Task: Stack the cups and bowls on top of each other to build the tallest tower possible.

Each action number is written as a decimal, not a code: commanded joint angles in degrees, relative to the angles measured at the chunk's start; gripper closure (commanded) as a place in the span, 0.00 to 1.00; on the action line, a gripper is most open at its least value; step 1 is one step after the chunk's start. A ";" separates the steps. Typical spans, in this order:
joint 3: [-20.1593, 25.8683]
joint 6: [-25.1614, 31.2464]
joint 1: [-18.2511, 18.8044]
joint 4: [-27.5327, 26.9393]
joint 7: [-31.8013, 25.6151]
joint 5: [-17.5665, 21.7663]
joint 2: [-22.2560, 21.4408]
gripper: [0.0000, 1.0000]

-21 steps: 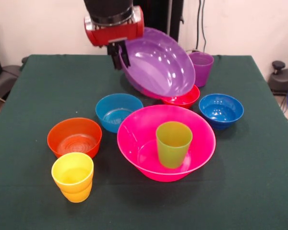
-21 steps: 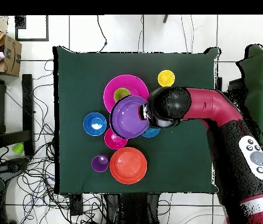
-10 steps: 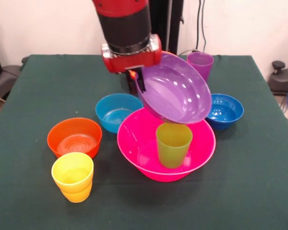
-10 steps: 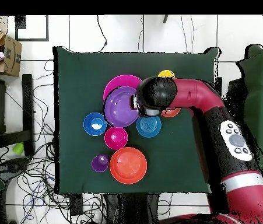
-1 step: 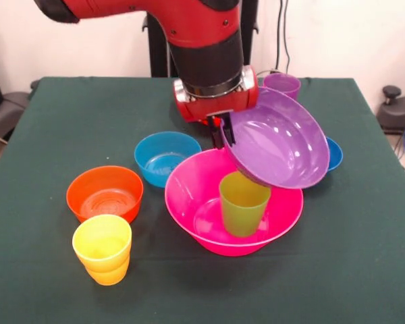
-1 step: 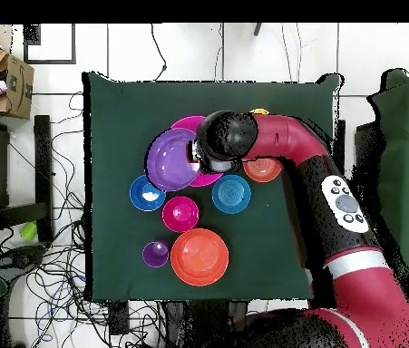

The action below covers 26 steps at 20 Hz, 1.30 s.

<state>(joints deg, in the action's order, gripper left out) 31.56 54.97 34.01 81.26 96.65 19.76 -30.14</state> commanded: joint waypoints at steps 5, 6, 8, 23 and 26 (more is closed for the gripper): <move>-1.72 -0.71 -0.68 -8.24 4.92 -3.29 4.42 1.00; -1.68 -0.69 -0.52 -8.45 4.40 -3.24 4.58 1.00; -1.64 -1.47 -0.31 -9.30 3.70 -3.04 5.77 1.00; -0.21 -5.01 2.62 -7.91 -1.54 -2.11 9.38 1.00; 0.08 -7.16 3.96 -4.76 -1.99 -2.06 8.67 1.00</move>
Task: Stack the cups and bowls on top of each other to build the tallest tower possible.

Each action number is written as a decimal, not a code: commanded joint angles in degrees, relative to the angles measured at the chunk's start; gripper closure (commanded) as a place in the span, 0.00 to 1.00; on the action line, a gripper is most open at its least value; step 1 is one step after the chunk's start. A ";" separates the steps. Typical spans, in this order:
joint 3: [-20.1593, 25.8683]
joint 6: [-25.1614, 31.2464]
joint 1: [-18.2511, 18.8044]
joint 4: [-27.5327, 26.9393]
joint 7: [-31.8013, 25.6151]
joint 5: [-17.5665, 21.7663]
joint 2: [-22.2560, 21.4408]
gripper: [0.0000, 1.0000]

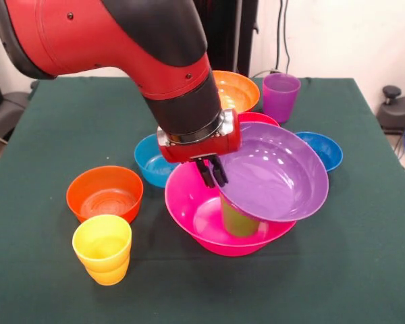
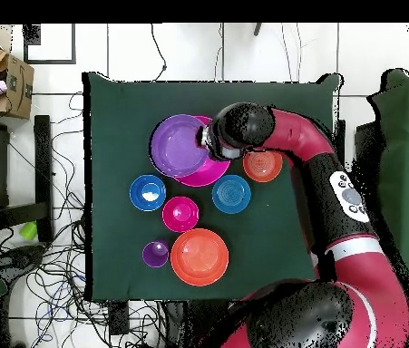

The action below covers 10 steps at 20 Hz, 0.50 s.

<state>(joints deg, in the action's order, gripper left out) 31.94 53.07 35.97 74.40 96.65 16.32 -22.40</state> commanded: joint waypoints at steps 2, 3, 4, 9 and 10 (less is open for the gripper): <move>0.03 -6.90 2.87 2.99 -2.76 1.82 1.54 1.00; 0.19 -7.72 3.30 3.42 -3.14 2.05 1.85 1.00; 0.33 -8.26 3.67 3.59 -3.47 2.25 2.16 1.00; 1.26 -7.94 5.21 3.00 -6.22 2.70 3.58 1.00; 1.47 -7.83 5.45 2.82 -6.67 2.83 3.85 1.00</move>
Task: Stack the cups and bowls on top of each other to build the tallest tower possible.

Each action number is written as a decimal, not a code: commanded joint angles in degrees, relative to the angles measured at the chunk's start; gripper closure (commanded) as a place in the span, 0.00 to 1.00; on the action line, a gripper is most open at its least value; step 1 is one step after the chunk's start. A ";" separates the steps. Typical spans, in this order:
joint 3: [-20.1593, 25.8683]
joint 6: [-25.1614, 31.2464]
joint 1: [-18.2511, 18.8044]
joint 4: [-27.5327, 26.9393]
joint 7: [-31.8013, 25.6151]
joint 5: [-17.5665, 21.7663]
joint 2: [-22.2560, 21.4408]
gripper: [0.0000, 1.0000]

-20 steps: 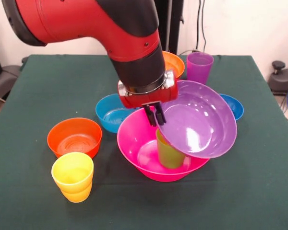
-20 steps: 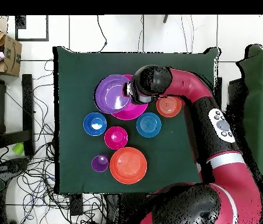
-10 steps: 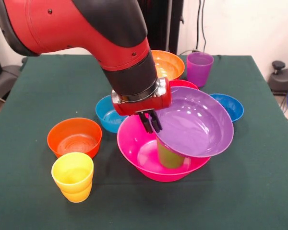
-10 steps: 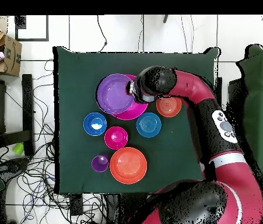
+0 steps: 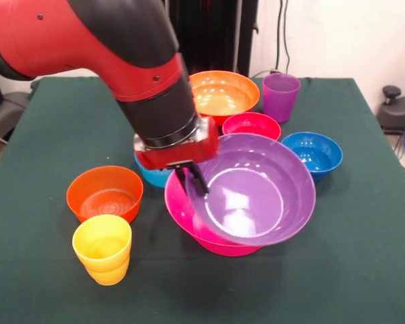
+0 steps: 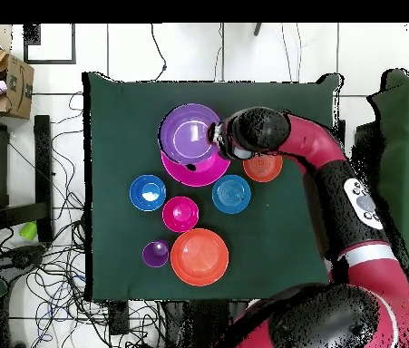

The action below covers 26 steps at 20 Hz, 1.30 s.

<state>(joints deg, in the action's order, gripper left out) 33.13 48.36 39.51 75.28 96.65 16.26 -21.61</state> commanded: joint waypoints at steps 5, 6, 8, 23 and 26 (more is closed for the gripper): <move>1.25 -3.74 2.33 3.25 -6.79 3.26 4.16 1.00; 1.31 -3.96 2.33 3.72 -6.31 3.27 4.07 1.00; 0.94 -4.96 2.35 9.06 -2.49 2.75 0.08 1.00; -0.31 -8.39 4.04 25.69 2.78 1.58 -11.50 1.00; -0.26 -10.15 4.91 27.25 2.56 1.96 -11.57 1.00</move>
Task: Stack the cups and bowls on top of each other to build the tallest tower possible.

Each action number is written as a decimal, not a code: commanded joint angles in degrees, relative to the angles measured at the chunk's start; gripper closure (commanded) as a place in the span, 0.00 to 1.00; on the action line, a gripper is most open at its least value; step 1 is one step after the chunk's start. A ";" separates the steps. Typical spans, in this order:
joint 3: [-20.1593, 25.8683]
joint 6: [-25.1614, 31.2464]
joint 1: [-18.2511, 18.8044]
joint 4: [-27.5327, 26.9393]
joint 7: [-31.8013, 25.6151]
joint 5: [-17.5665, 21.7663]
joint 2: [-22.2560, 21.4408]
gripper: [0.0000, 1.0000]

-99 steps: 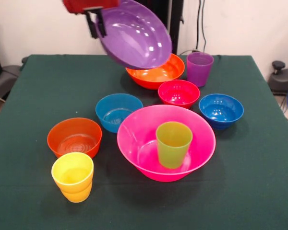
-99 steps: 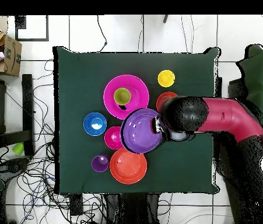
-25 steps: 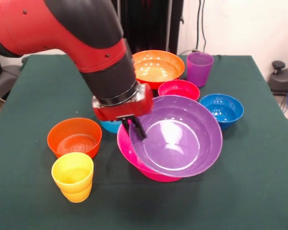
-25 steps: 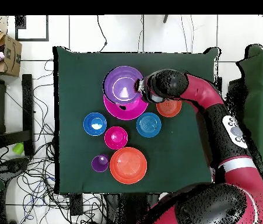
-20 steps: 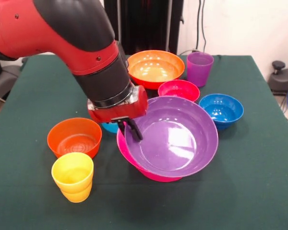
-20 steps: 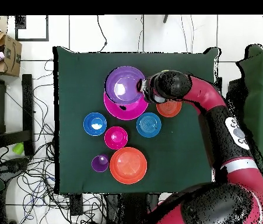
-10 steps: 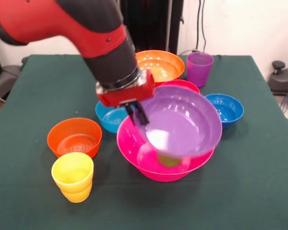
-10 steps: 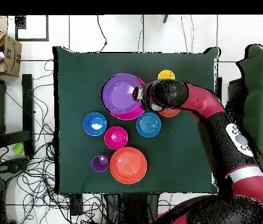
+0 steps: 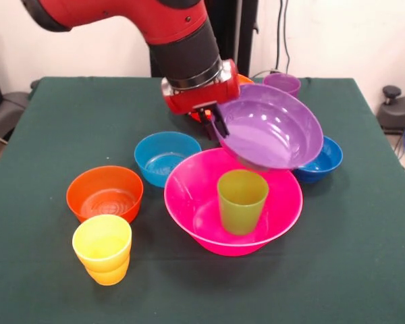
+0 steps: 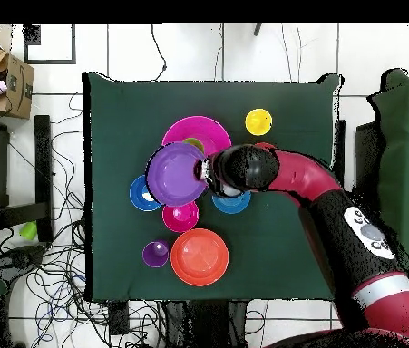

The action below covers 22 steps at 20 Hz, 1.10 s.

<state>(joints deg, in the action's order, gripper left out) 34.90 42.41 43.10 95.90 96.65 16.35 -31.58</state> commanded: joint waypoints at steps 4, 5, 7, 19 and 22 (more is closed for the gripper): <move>-2.10 -5.42 1.39 4.53 1.65 2.46 0.92 1.00; -2.05 -5.31 1.37 3.95 1.41 2.43 1.41 1.00; -1.69 -4.44 1.73 2.51 0.17 2.29 2.65 1.00; -0.18 0.30 0.70 -1.09 0.55 -0.48 2.46 1.00; 0.01 0.59 0.63 -1.89 0.19 -0.64 3.23 1.00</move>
<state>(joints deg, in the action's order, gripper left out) 34.89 41.03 45.25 98.04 96.65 16.59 -30.18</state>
